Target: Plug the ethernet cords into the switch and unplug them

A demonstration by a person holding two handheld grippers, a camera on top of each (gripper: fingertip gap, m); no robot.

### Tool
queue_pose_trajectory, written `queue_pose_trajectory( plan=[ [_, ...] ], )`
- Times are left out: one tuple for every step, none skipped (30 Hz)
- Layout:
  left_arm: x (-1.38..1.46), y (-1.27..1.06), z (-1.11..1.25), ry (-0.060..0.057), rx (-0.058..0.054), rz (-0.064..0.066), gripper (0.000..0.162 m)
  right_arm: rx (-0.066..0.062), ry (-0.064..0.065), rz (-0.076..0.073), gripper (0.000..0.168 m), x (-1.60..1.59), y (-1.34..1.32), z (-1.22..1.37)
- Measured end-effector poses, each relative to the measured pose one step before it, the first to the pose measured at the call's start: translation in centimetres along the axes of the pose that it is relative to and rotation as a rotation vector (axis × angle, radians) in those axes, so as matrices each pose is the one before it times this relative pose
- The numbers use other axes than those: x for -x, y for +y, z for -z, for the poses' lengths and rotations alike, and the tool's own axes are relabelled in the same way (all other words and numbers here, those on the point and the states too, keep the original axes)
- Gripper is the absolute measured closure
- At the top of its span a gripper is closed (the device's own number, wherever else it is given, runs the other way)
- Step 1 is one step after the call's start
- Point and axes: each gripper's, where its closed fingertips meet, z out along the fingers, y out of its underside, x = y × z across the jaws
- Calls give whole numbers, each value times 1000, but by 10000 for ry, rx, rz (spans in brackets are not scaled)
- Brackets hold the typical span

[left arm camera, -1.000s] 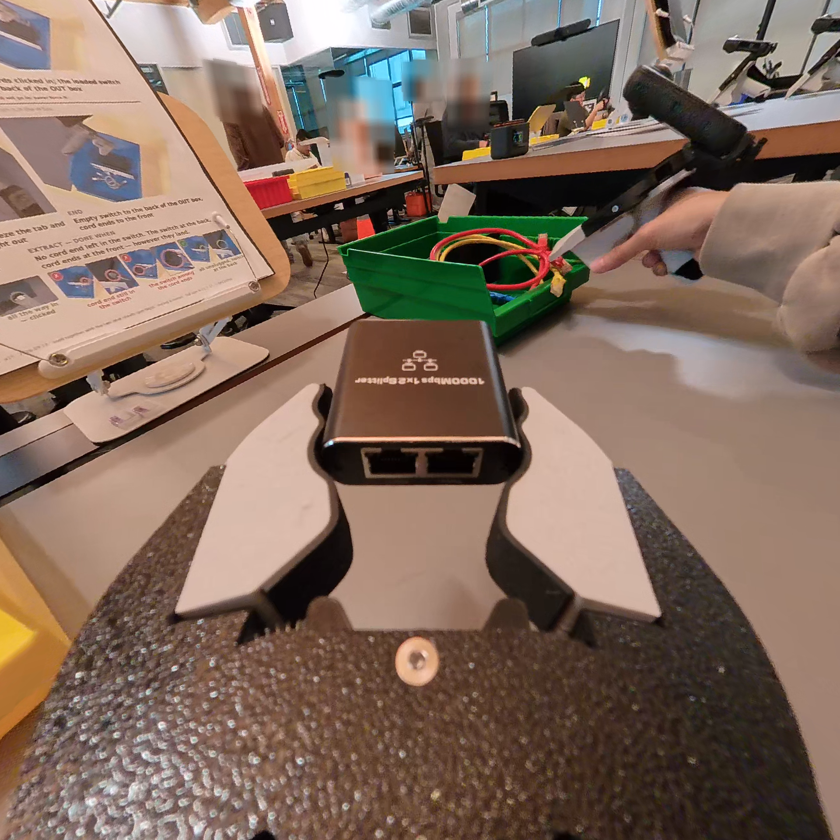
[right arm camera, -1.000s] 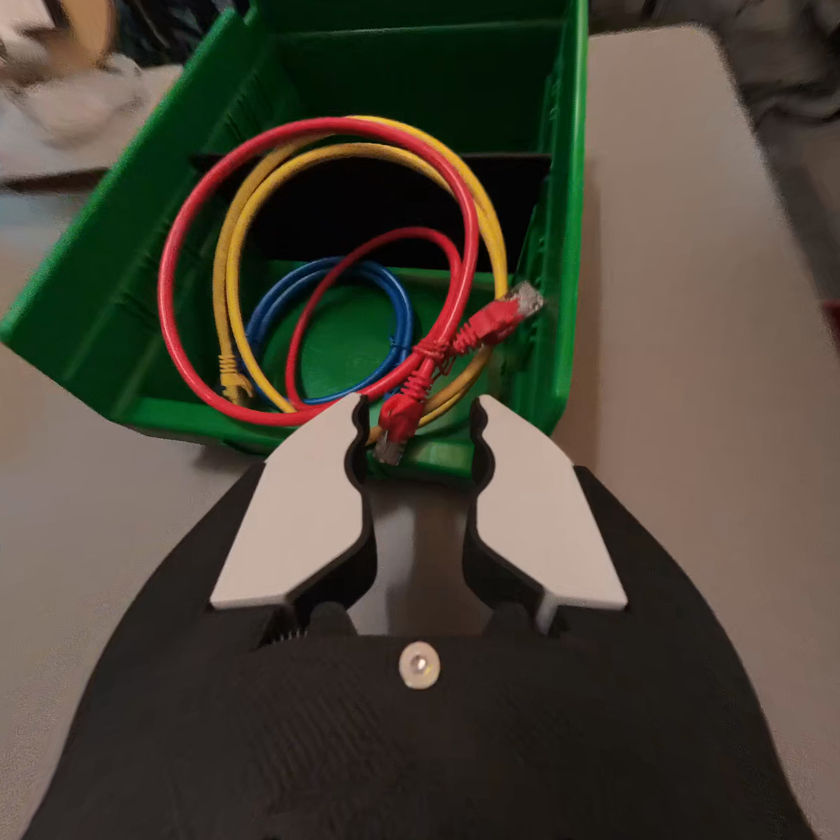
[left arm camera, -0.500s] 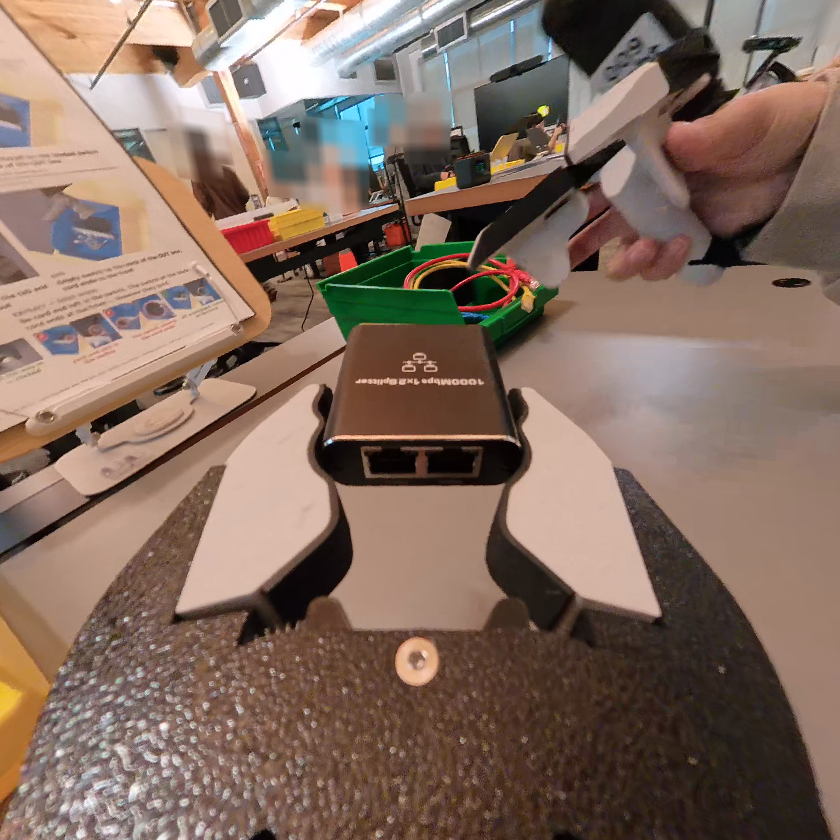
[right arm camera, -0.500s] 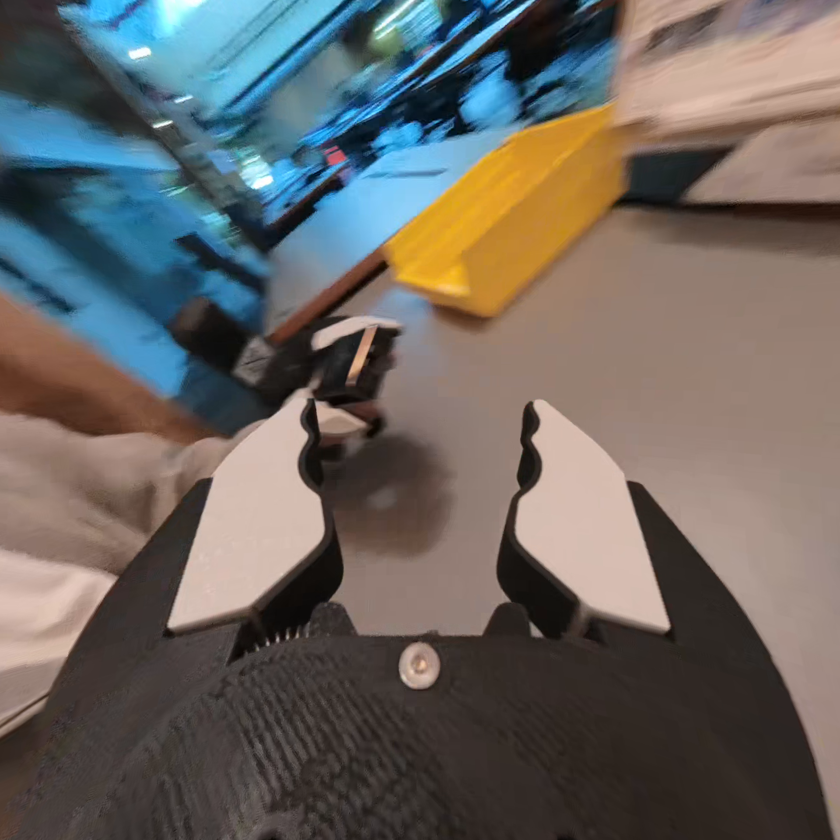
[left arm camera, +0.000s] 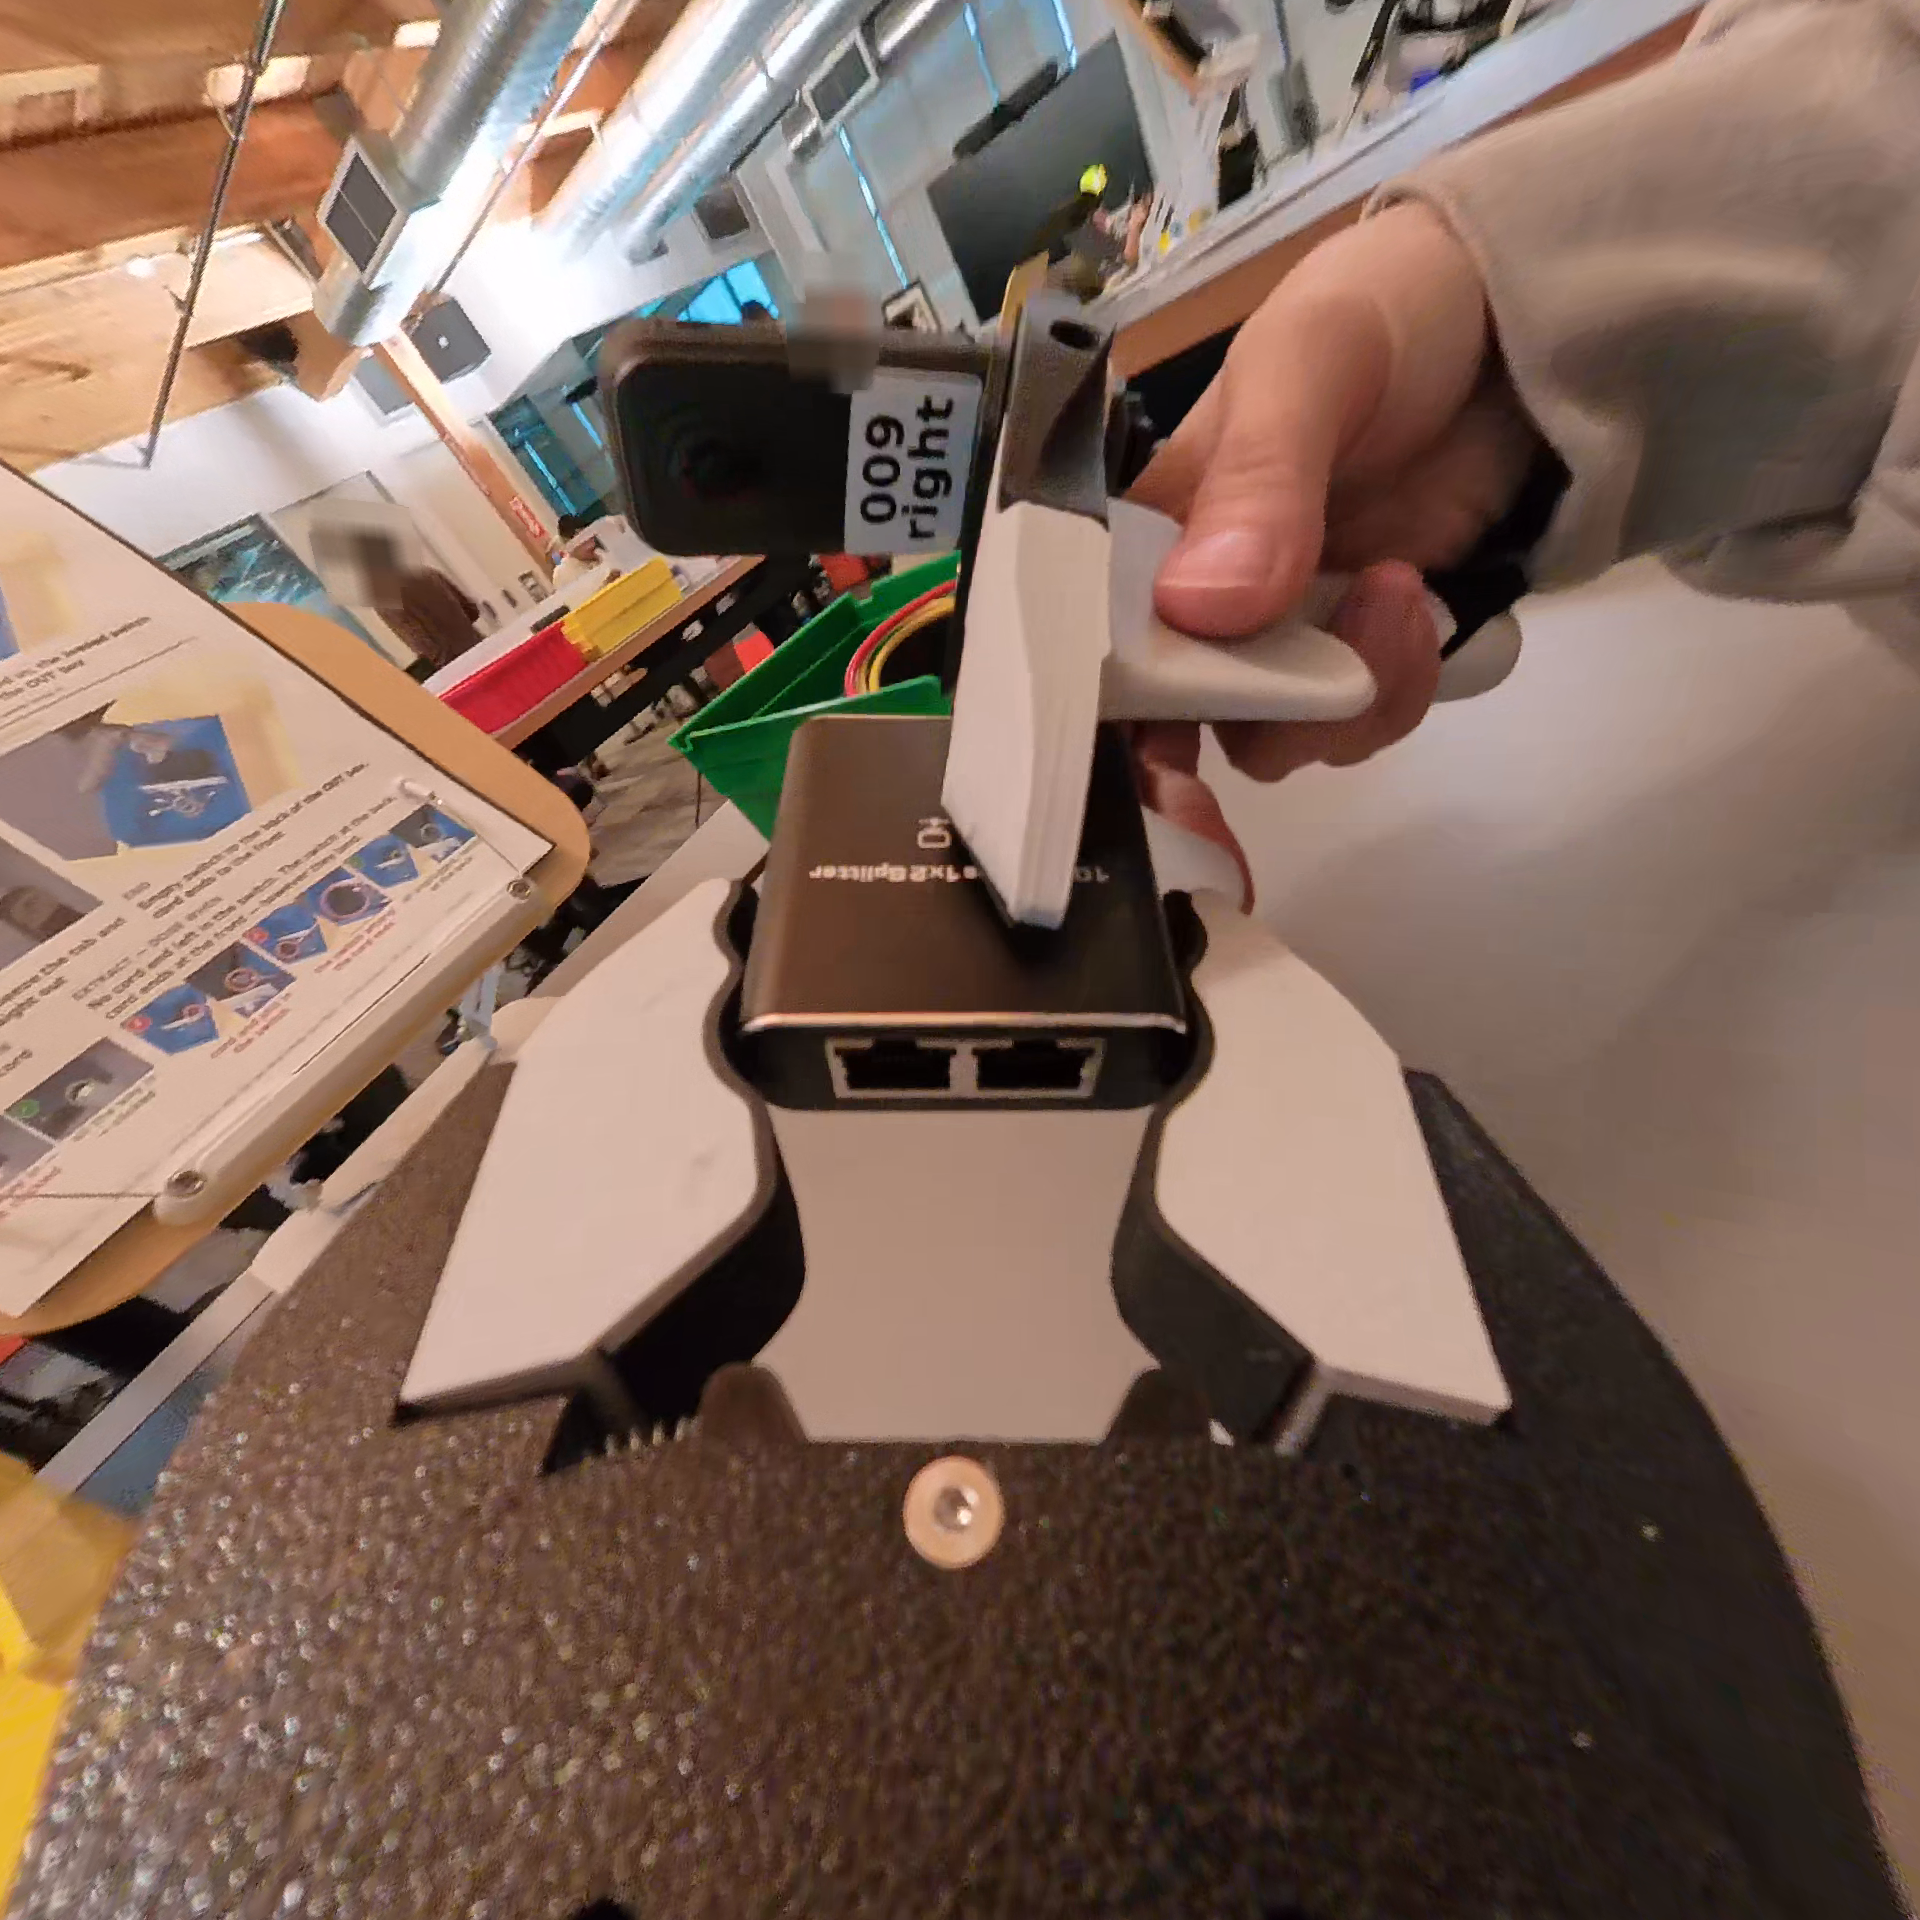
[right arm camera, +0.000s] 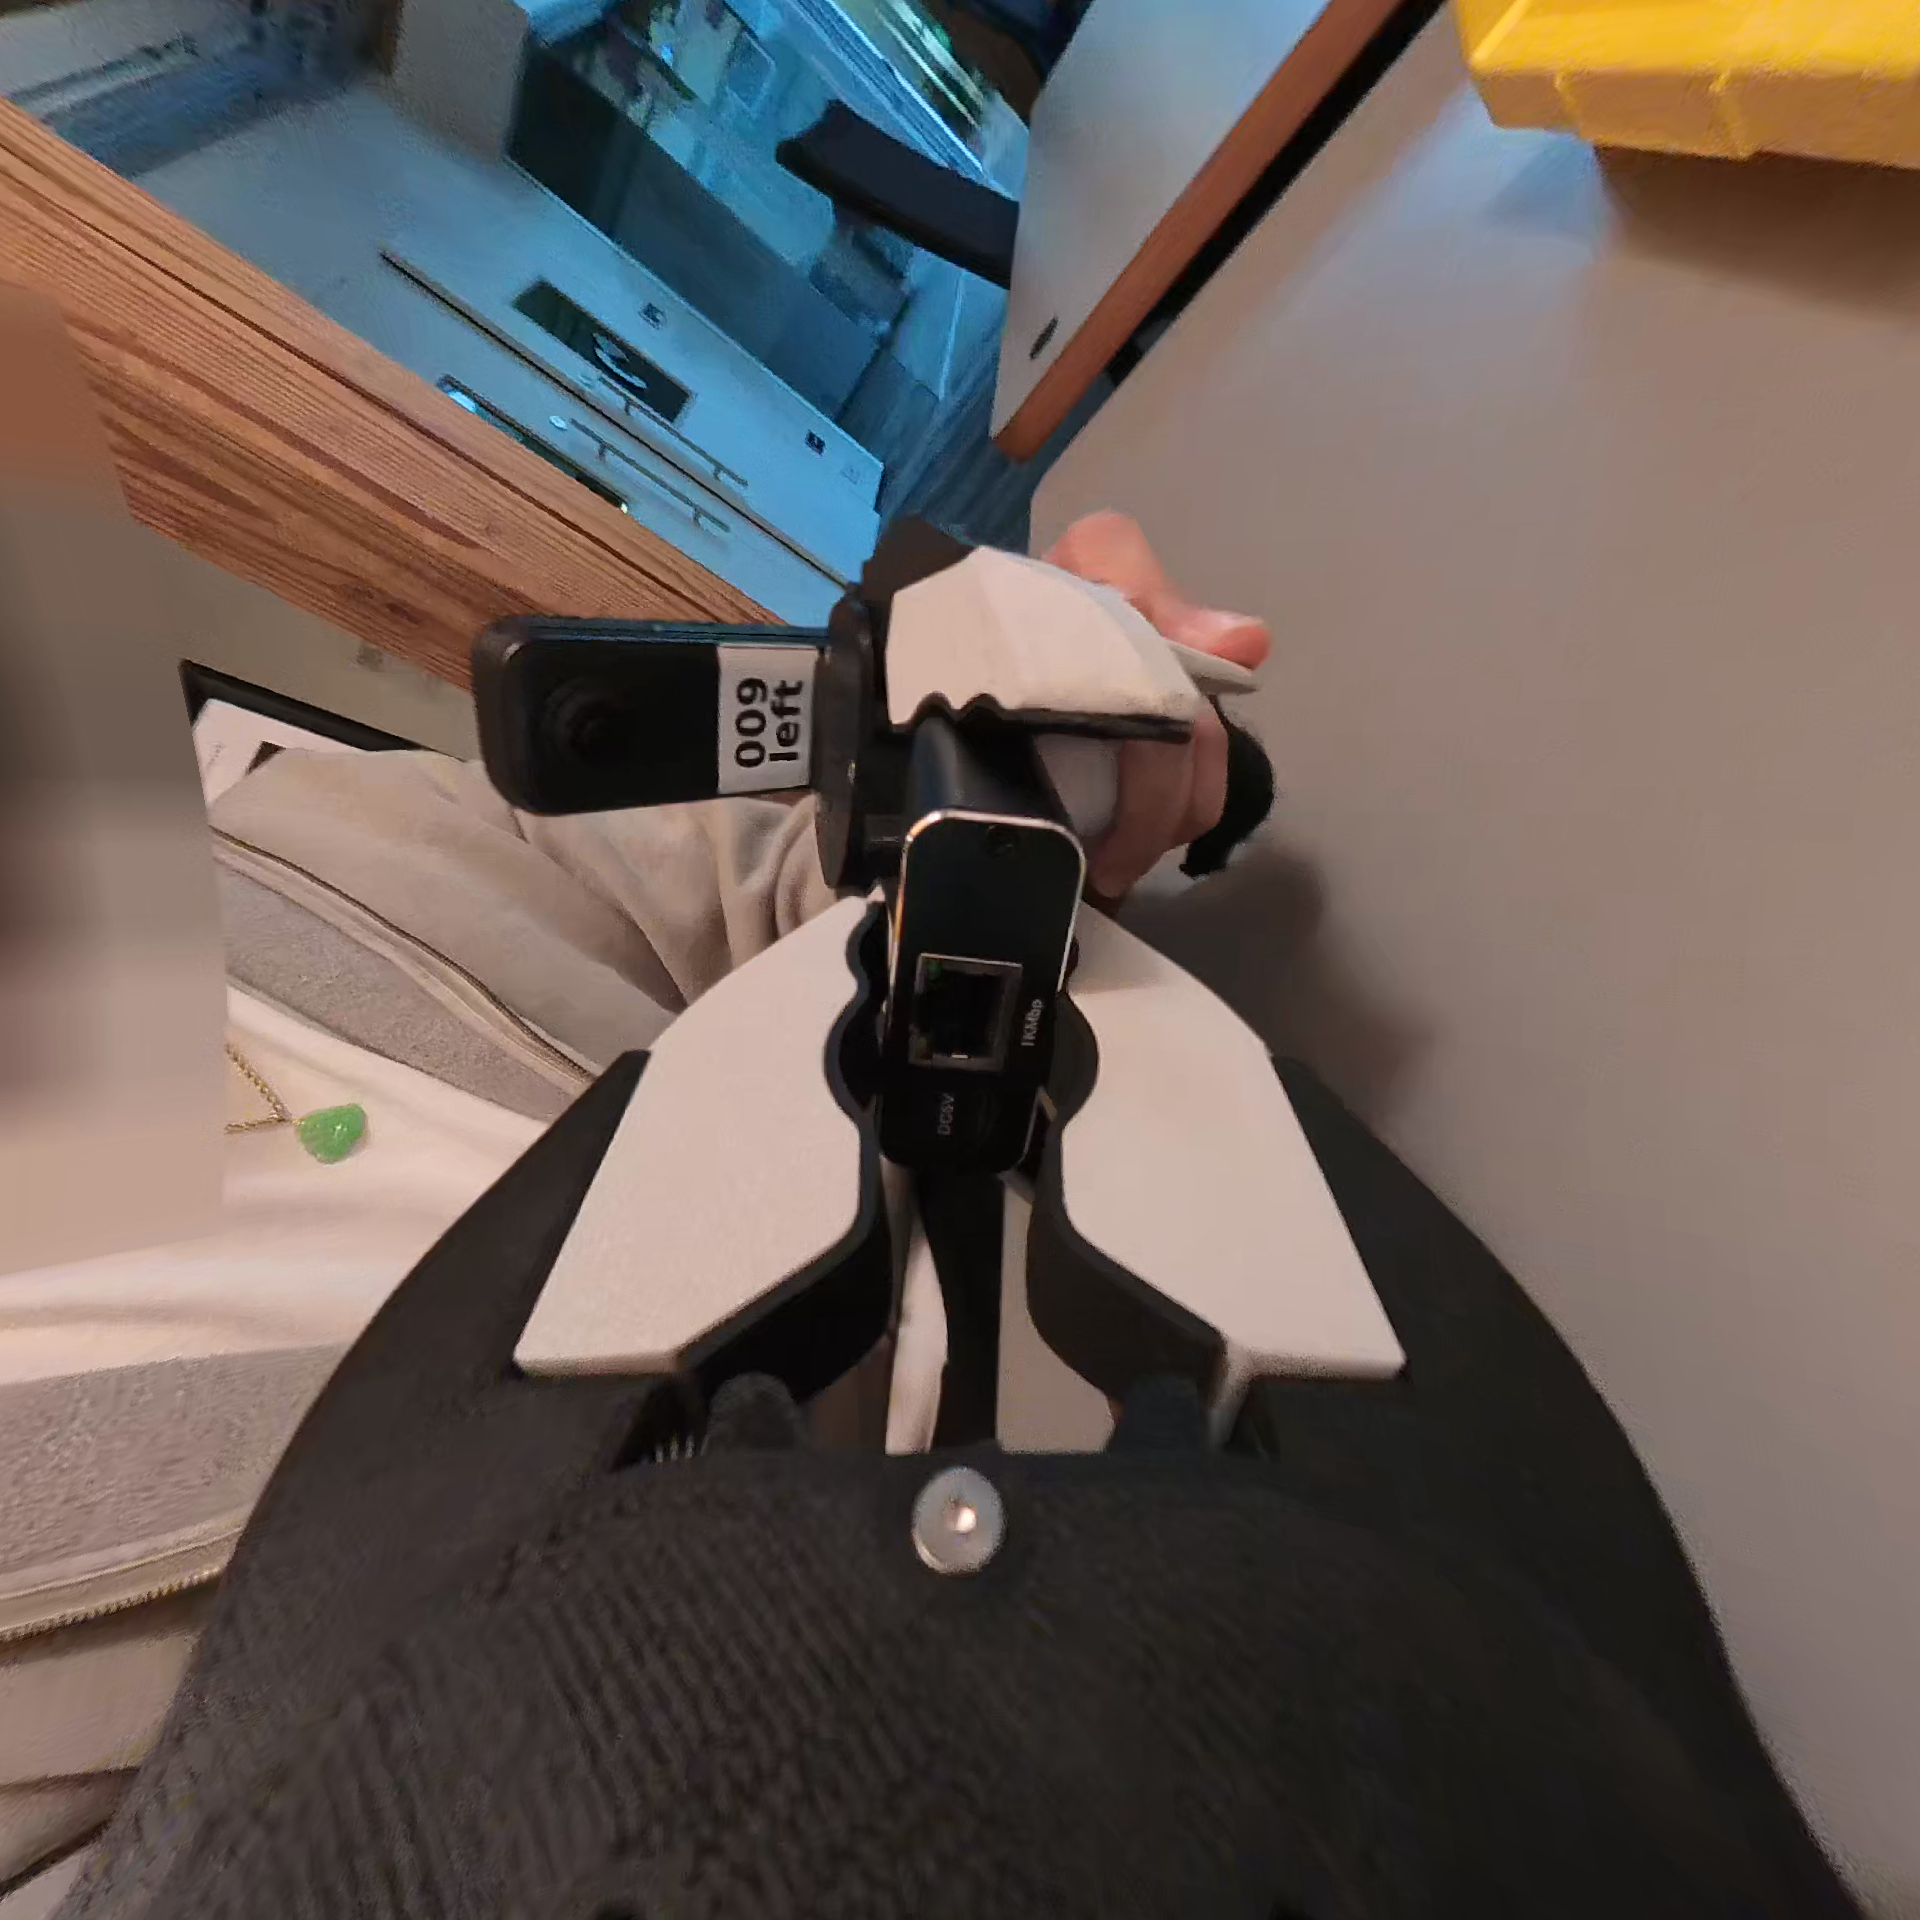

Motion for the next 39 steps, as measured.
queue_pose_trajectory(
  plan=[
    [1,346,-145,-95,181,-90,88,60,99,49,140,-281,64,66],
    [-6,213,-158,-118,84,1,88,77,91,37,140,-187,77,108],
    [73,119,-151,-194,32,69,88,30,101,141,141,-64,-56,189],
    [-16,6,-68,-83,-40,124,87,-41,172,292,141,-17,-295,492],
    [123,-53,33,-92,-107,188,86,-154,250,232,141,-82,-623,997],
    [363,-9,87,-165,-98,221,86,-524,231,116,141,-71,-1285,1547],
    [347,99,114,-73,-45,235,87,-679,424,32,141,-339,-1737,1977],
    [270,189,109,29,-6,265,88,-524,844,238,141,-960,-1797,2292],
    [352,211,100,-28,2,273,88,-260,1339,409,141,-1873,-1664,2518],
    [449,159,103,-121,-37,227,89,-135,1703,299,141,-2857,-1561,2601],
    [341,78,96,-81,-73,170,91,-85,1852,269,141,-3624,-1464,2425],
    [153,57,61,27,-64,135,94,-2,1746,383,141,-4048,-1231,1957],
    [89,106,16,33,-14,109,95,90,1427,294,141,-4052,-842,1265],
    [135,178,-35,-25,46,80,96,205,1029,37,141,-3667,-389,539],
    [102,240,-66,-11,94,59,97,309,781,-118,141,-3237,-34,-53],
    [29,282,-77,33,115,59,98,410,627,-90,141,-2762,257,-474],
    [10,259,-86,37,109,71,98,512,505,11,141,-2298,421,-735],
    [3,225,-97,31,87,76,98,337,522,53,141,-1997,219,-831],
    [-23,193,-76,42,66,76,99,127,471,87,141,-1674,-18,-852],
    [-5,183,-77,36,55,89,100,77,297,-73,141,-1260,-29,-838],
    [27,194,-90,4,70,134,100,79,39,-260,141,-795,-29,-845],
    [1,190,-102,17,75,175,101,68,-37,-239,141,-570,-30,-821],
    [-114,157,-101,75,55,133,101,32,76,-191,141,-591,-45,-683],
    [-133,149,-81,68,56,16,101,33,157,-183,141,-617,-4,-626],
    [-36,196,-75,-6,106,-85,101,100,141,-73,141,-507,114,-649],
    [-6,254,-89,-27,149,-97,101,150,79,40,141,-331,239,-657],
    [-48,252,-101,25,139,-30,101,192,137,46,141,-330,347,-598],
    [-89,206,-107,58,86,46,101,162,305,95,140,-481,322,-487],
    [-94,159,-124,57,37,88,101,19,349,220,140,-448,150,-351],
    [-106,152,-128,61,32,99,101,-81,197,259,141,-191,58,-304],
    [-111,196,-144,52,60,81,101,-76,16,197,141,55,102,-253],
    [-127,238,-141,42,87,38,101,-54,-38,71,140,85,100,-157],
    [-164,265,-152,50,113,-12,101,-148,102,-38,137,-169,-123,119],
    [-194,266,-147,65,137,-42,100,-224,47,-55,133,-141,-209,317],
    [-145,169,-126,16,122,-77,100,-165,-126,-87,133,75,-74,453],
    [-118,59,-90,-7,86,-73,100,-159,-170,-107,132,85,-23,564],
    [-179,40,-94,50,71,0,100,-230,-49,-68,127,-14,-26,708],
    [-211,61,-136,90,86,80,100,-208,-9,3,123,-13,93,895],
    [-144,81,-164,70,119,127,100,-201,41,87,121,-18,146,1065]
  ],
)
